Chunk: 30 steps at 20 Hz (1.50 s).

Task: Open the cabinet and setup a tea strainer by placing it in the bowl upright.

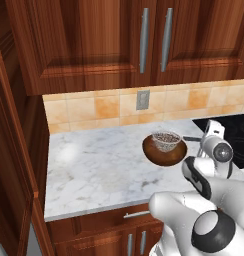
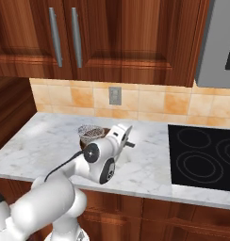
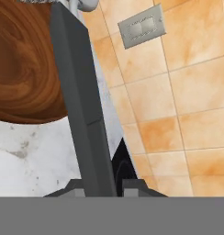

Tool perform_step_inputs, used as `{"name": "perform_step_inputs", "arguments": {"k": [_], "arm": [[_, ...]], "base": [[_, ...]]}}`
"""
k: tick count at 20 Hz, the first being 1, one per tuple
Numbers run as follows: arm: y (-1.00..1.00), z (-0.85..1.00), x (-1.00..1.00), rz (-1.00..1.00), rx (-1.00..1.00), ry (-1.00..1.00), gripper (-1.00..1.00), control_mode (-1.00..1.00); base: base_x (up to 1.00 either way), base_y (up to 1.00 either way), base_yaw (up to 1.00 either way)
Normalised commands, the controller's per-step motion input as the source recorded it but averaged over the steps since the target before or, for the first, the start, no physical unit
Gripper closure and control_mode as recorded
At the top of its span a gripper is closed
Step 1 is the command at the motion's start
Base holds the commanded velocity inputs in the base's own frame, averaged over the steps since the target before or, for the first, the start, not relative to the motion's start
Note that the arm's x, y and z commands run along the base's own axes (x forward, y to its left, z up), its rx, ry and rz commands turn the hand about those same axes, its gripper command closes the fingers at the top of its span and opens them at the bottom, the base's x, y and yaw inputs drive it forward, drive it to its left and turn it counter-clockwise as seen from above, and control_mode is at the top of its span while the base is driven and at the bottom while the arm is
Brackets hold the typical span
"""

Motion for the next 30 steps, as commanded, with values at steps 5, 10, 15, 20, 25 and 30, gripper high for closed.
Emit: {"name": "perform_step_inputs", "arguments": {"k": [5, 10, 15, 20, 25, 30], "arm": [[0.0, -0.27, -0.14, 0.0, 0.0, 0.08, 1.0, -1.0], [0.07, -0.31, 0.0, 0.0, -0.02, 0.0, 1.0, -1.0], [0.1, -0.31, 0.0, 0.0, -0.05, -0.05, 1.0, -1.0], [0.06, -0.32, 0.0, 0.0, -0.1, -0.13, 1.0, -1.0], [0.04, -0.24, 0.0, 0.0, -0.11, -0.12, 1.0, -1.0], [0.18, -0.12, 0.0, 0.0, -0.06, -0.11, 1.0, -1.0]], "base": [[0.0, 0.0, 0.0], [0.0, 0.0, 0.0], [0.0, 0.0, 0.0], [0.0, 0.0, 0.0], [0.0, 0.0, 0.0], [0.0, 0.0, 0.0]]}}
